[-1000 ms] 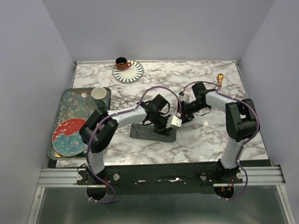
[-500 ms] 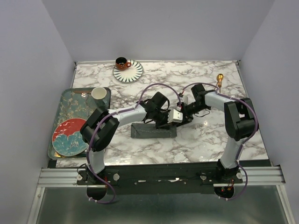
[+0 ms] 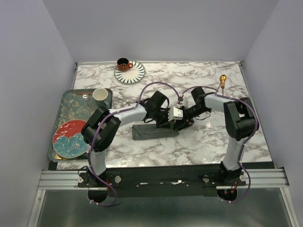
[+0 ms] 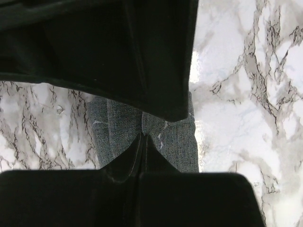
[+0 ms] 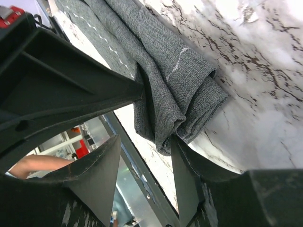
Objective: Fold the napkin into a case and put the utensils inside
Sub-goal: Stuff the top corner of the smaller-rectangle-folded napkin into the folded napkin.
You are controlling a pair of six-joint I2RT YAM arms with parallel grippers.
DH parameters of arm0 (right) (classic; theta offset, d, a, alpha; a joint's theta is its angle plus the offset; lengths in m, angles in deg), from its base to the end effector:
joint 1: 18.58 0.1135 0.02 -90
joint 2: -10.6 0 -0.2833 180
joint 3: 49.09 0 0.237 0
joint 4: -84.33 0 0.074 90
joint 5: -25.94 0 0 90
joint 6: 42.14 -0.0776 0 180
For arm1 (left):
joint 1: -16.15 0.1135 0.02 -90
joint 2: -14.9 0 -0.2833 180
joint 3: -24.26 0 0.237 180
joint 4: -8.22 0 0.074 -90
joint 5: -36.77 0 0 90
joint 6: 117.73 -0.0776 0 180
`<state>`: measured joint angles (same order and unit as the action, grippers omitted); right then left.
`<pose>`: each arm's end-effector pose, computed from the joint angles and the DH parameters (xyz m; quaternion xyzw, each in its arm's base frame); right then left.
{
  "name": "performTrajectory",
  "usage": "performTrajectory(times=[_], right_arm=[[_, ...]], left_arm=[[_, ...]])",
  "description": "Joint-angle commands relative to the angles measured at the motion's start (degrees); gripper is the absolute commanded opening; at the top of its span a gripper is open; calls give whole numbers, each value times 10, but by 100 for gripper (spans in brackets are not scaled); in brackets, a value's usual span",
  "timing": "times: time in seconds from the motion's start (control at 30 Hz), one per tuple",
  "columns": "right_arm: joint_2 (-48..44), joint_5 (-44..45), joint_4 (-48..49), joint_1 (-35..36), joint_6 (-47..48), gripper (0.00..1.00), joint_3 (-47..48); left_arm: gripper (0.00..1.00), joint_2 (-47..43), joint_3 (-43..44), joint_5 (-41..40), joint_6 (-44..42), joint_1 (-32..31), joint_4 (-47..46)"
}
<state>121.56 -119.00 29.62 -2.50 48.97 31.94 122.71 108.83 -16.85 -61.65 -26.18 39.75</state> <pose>0.3070 0.1546 0.1417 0.1538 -0.8731 -0.4623 0.0189 0.2670 -0.3055 0.1782 0.6333 0.6540 -0.3178 0.2649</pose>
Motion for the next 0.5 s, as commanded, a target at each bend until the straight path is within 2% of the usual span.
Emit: performTrajectory(times=[0.0, 0.23, 0.33, 0.37, 0.43, 0.47], right_arm=[[15, -9, -7, 11, 7, 53, 13], [24, 20, -6, 11, 10, 37, 18], [24, 28, -5, 11, 12, 27, 18], [23, 29, -3, 11, 11, 19, 18], [24, 33, -2, 11, 13, 11, 17], [23, 34, -1, 11, 13, 4, 16]], left_arm=[[3, 7, 12, -1, 5, 6, -8], [3, 14, 22, 1, 28, 10, -8], [3, 20, 30, 3, 44, 13, -4], [3, 21, 33, 3, 46, 15, -3], [3, 21, 34, 3, 49, 15, -3], [8, 18, 36, 4, 53, 16, 2]])
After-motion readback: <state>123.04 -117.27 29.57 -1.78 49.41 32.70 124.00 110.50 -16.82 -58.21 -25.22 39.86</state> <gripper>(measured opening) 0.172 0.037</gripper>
